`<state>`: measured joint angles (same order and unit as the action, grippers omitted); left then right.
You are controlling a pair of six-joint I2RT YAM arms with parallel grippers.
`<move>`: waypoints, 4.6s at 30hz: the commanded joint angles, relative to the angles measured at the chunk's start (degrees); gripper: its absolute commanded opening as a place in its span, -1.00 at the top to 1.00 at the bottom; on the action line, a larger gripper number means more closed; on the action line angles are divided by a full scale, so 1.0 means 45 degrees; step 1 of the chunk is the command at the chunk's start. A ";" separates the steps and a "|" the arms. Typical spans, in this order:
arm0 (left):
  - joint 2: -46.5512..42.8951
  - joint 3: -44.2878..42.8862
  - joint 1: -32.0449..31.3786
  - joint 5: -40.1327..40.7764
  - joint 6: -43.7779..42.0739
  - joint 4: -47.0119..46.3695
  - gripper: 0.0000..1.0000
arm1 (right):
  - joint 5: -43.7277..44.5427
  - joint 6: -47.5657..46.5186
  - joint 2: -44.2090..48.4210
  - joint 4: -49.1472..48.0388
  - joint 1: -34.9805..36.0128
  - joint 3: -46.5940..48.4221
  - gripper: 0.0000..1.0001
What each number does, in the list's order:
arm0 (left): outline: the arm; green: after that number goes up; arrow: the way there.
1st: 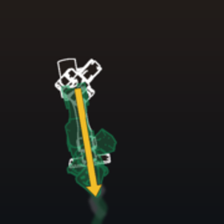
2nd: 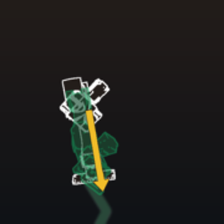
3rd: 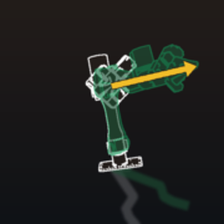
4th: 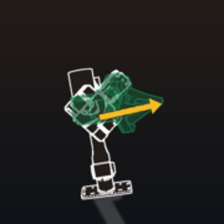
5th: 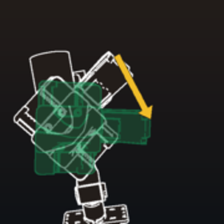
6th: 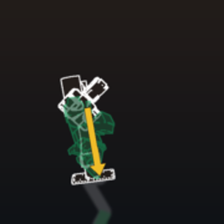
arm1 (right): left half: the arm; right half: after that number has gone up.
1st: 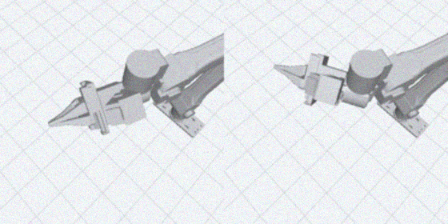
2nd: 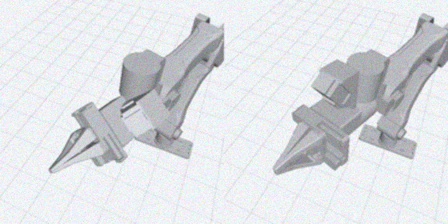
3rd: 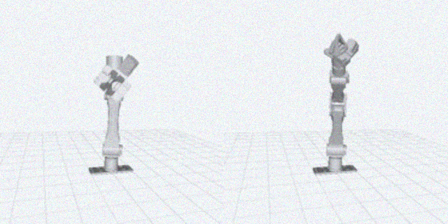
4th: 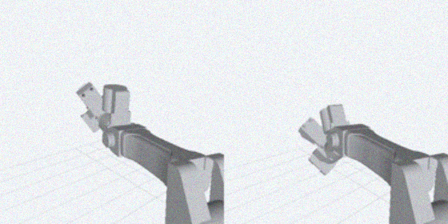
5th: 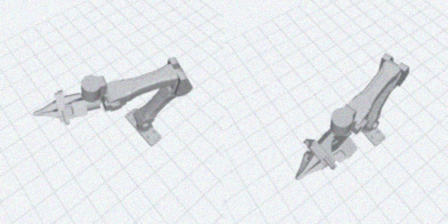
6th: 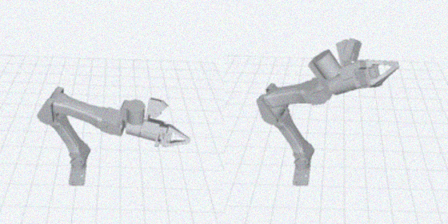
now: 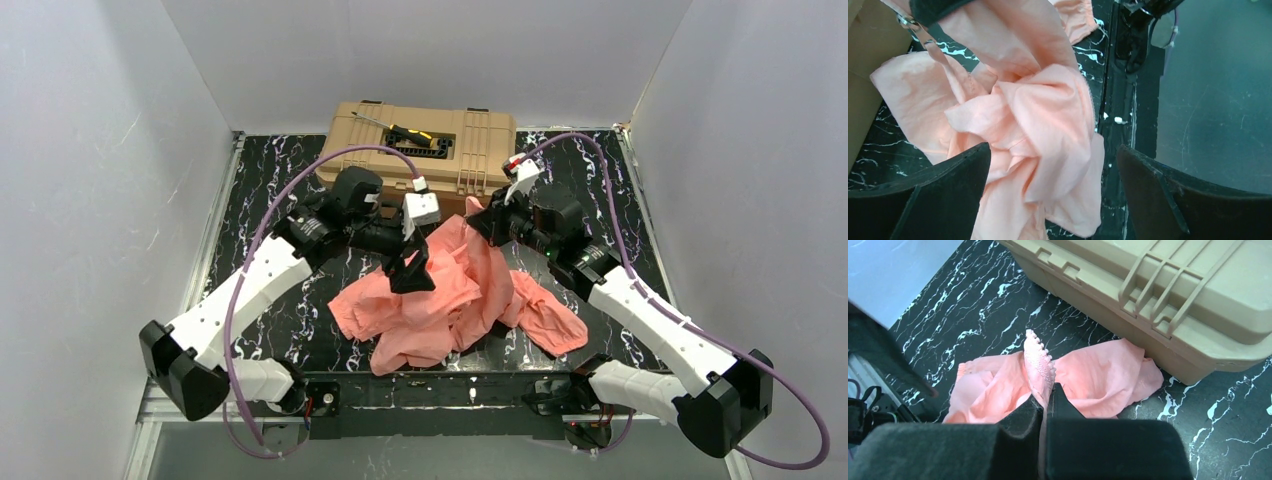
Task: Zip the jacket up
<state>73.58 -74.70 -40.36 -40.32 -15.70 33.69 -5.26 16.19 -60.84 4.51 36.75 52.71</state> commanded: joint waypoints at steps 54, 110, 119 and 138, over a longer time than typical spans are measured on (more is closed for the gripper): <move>0.2131 -0.4363 0.9924 -0.4661 -0.4832 0.9827 1.00 | 0.3262 -0.1462 -0.2621 0.3027 -0.0296 0.5500 0.97; 0.1715 0.5037 -0.3532 0.0121 -2.4543 0.6685 -0.93 | 0.3061 -0.0589 -0.2918 0.4388 -0.0296 0.6096 0.97; 0.3947 0.5430 -0.3863 0.2502 -2.5616 0.5341 -0.66 | 0.2702 -0.0391 -0.2506 0.4253 -0.0296 0.5532 0.97; -0.4562 0.9396 0.0589 0.0182 -1.4689 -0.6788 1.00 | 0.2882 -0.0309 -0.1869 0.3778 -0.0335 0.4268 0.97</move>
<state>54.63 -39.51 -39.09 -34.76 -87.70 10.87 7.38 13.63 -70.63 25.04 35.62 74.06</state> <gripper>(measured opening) 0.008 0.050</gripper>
